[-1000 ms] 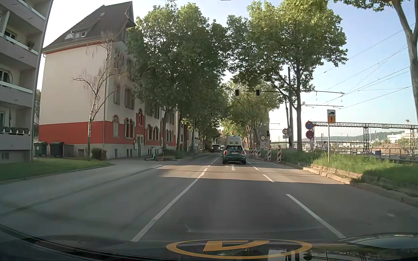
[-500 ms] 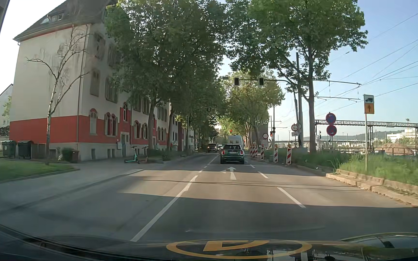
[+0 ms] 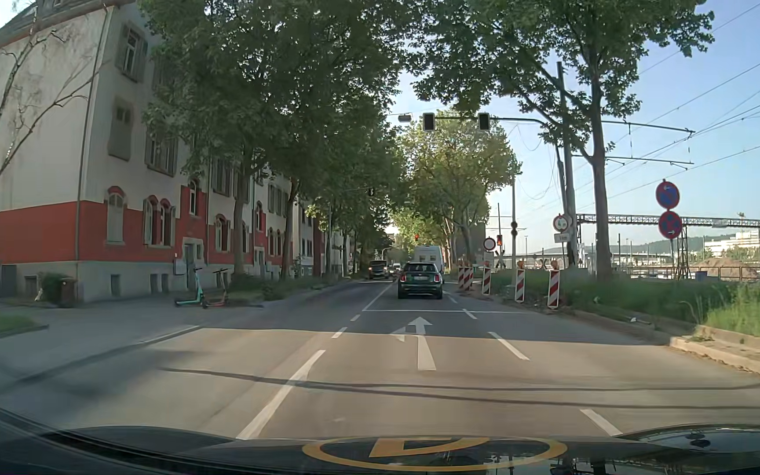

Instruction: Follow the waypoints while adhering to traffic rules and regulations

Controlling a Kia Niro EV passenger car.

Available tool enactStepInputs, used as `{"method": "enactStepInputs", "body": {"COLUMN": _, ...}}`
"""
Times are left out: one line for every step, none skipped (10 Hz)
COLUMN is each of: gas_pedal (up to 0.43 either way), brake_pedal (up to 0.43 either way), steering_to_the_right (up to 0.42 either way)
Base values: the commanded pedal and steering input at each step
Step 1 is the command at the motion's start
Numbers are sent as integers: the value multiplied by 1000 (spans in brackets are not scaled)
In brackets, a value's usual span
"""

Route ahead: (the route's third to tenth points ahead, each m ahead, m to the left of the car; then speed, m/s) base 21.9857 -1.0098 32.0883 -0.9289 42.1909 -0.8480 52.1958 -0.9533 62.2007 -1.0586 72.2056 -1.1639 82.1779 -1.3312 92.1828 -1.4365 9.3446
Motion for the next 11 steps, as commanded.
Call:
{"method": "enactStepInputs", "body": {"gas_pedal": 67, "brake_pedal": 0, "steering_to_the_right": 6}}
{"method": "enactStepInputs", "body": {"gas_pedal": 67, "brake_pedal": 0, "steering_to_the_right": 6}}
{"method": "enactStepInputs", "body": {"gas_pedal": 79, "brake_pedal": 0, "steering_to_the_right": 5}}
{"method": "enactStepInputs", "body": {"gas_pedal": 98, "brake_pedal": 0, "steering_to_the_right": 4}}
{"method": "enactStepInputs", "body": {"gas_pedal": 118, "brake_pedal": 0, "steering_to_the_right": 4}}
{"method": "enactStepInputs", "body": {"gas_pedal": 118, "brake_pedal": 0, "steering_to_the_right": 4}}
{"method": "enactStepInputs", "body": {"gas_pedal": 110, "brake_pedal": 0, "steering_to_the_right": 4}}
{"method": "enactStepInputs", "body": {"gas_pedal": 98, "brake_pedal": 0, "steering_to_the_right": 3}}
{"method": "enactStepInputs", "body": {"gas_pedal": 98, "brake_pedal": 0, "steering_to_the_right": 2}}
{"method": "enactStepInputs", "body": {"gas_pedal": 98, "brake_pedal": 0, "steering_to_the_right": 0}}
{"method": "enactStepInputs", "body": {"gas_pedal": 87, "brake_pedal": 0, "steering_to_the_right": 0}}
